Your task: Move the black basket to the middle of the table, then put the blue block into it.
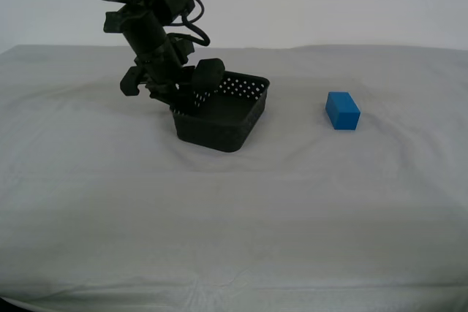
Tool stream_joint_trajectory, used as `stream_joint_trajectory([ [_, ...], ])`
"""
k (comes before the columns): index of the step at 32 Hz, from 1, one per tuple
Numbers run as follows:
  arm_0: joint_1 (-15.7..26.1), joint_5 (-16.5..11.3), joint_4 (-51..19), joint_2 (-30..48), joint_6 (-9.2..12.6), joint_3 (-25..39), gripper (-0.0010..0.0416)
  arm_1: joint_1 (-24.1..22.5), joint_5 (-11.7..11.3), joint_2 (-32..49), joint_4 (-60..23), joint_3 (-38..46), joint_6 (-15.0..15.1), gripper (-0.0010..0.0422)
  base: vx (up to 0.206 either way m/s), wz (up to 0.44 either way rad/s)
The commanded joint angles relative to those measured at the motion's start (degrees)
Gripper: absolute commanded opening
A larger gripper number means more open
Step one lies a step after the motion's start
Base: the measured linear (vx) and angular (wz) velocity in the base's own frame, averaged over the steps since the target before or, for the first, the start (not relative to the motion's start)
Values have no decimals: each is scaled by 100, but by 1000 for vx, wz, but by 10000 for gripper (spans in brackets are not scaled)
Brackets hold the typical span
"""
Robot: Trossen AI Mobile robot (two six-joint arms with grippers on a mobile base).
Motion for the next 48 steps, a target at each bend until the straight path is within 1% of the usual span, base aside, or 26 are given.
stream_joint_trajectory([
  [1,2,2,13,0,9,2,0,-9,50,4,-17,2,-35,110,0,0],
  [4,2,2,13,0,9,2,0,-9,50,2,-20,2,-33,174,0,0],
  [5,2,2,11,0,9,2,0,-9,50,-11,-20,2,-35,186,0,0],
  [6,2,2,11,0,37,2,0,-9,50,-118,-24,2,-122,217,0,0],
  [7,4,0,9,0,50,2,1,-7,48,-240,-22,2,-212,230,0,0],
  [9,4,0,11,0,50,2,0,-4,44,-420,-17,2,-225,239,0,0],
  [11,7,0,7,0,55,2,1,11,-114,-892,-20,2,-219,244,0,0],
  [12,7,-4,-35,0,92,2,1,11,-326,-1200,-63,-4,-179,245,0,0],
  [14,13,-4,-136,0,127,2,2,22,-448,-1440,-122,-4,-168,245,0,0],
  [16,37,-81,-264,48,348,2,9,33,-841,-1823,-275,-4,-111,245,0,0],
  [17,57,-289,-339,76,396,2,20,46,-1025,-2024,-345,-9,-22,245,0,0],
  [19,85,-632,-378,210,404,2,58,70,-1294,-2426,-542,-9,138,245,0,0],
  [20,85,-693,-372,251,404,2,67,76,-1366,-2509,-579,-9,197,245,0,0],
  [21,92,-730,-372,323,404,2,84,94,-1532,-2618,-636,-9,243,245,0,0],
  [22,96,-761,-376,472,404,2,116,133,-1853,-2820,-734,-9,367,245,0,0],
  [25,127,-955,-374,706,422,2,166,260,-2116,-3069,-938,-11,542,245,0,0],
  [26,142,-994,-374,758,428,2,176,319,-2111,-3106,-975,-11,557,245,0,0],
  [27,190,-1049,-374,890,459,2,202,476,-2103,-3176,-1058,-11,603,245,0,0],
  [30,284,-1051,-374,1158,468,2,249,855,-2100,-3268,-1255,-52,774,245,0,0],
  [33,466,-1051,-358,1429,680,2,295,1366,-2063,-3331,-1394,-186,997,245,0,0],
  [35,546,-1051,-354,1567,822,2,311,1582,-1930,-3331,-1394,-251,1134,245,0,0],
  [36,632,-1047,-352,1711,935,2,321,1779,-1781,-3329,-1392,-323,1154,244,0,0],
  [39,828,-1047,-162,2065,992,2,333,2142,-1515,-3329,-1368,-479,1191,245,0,0],
  [40,866,-1049,-79,2149,992,2,333,2197,-1480,-3329,-1338,-518,1207,244,0,0],
  [42,968,-1045,188,2470,994,4,329,2330,-1467,-3329,-1270,-634,1226,245,0,0],
  [48,1207,-1047,208,3353,992,463,312,2406,-1438,-3329,-1261,-723,1287,230,0,0],
])
